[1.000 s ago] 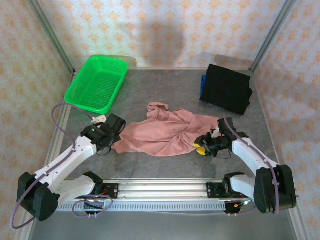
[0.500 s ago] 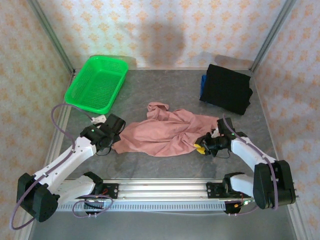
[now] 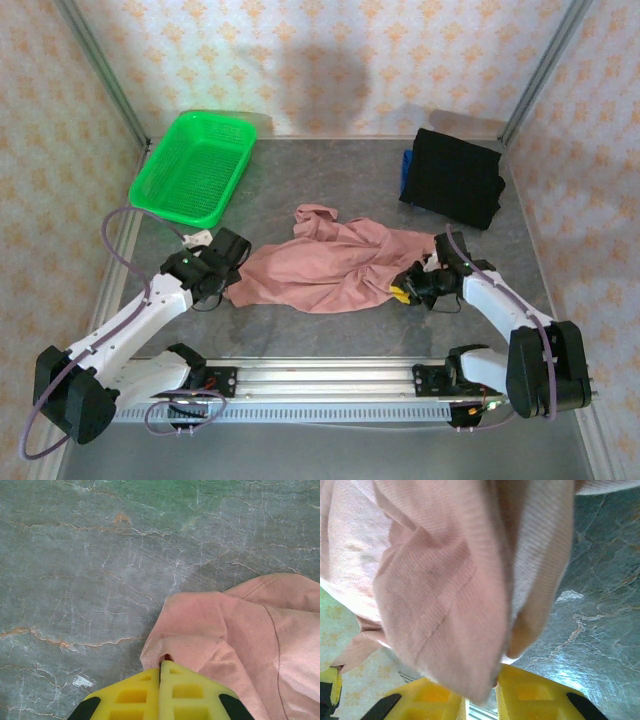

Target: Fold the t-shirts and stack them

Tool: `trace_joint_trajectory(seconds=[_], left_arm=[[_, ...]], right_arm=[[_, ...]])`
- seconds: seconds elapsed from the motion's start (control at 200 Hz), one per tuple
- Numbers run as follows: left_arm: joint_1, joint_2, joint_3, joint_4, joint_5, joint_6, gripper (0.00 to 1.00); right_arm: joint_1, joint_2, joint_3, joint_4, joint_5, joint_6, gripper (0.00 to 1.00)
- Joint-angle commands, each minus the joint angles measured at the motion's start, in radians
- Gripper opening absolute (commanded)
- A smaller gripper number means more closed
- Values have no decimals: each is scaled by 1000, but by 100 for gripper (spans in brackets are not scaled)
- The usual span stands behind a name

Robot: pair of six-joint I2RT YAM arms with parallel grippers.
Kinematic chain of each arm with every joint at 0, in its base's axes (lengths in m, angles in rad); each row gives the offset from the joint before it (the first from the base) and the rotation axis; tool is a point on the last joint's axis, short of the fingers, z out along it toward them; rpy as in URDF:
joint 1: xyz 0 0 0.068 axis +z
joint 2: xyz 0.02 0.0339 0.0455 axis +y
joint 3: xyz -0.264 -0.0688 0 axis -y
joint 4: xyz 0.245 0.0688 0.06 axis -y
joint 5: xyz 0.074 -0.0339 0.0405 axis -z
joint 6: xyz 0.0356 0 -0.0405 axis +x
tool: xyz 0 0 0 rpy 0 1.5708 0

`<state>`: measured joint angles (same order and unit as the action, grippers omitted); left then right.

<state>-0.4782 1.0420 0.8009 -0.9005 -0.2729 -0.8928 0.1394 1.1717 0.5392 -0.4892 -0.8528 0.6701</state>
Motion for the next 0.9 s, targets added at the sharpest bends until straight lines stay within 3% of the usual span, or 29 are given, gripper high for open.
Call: trace_joint_trajectory(seconds=[0.0, 0.28, 0.395, 0.485, 0.535, 0.731, 0.896], left_arm=[[-10, -9, -7, -19, -44, -14, 0], [-10, -10, -9, -18, -43, -15, 0], [-10, -11, -8, -17, -46, -17, 0], [-10, -11, -4, -22, -48, -17, 0], [-11, -15, 6, -31, -55, -15, 0], [-7, -59, 166, -113, -135, 45, 0], [37, -63, 432, -154, -183, 155, 0]], right_arm=[[2, 6, 29, -38, 18, -22, 21], [2, 38, 19, -16, 14, -20, 19], [2, 48, 18, -3, 15, -16, 12], [1, 47, 42, -16, 31, -21, 0], [2, 34, 67, -33, 48, -25, 0], [-61, -19, 306, -205, 64, -97, 0], [-168, 6, 659, -322, 42, -145, 0]])
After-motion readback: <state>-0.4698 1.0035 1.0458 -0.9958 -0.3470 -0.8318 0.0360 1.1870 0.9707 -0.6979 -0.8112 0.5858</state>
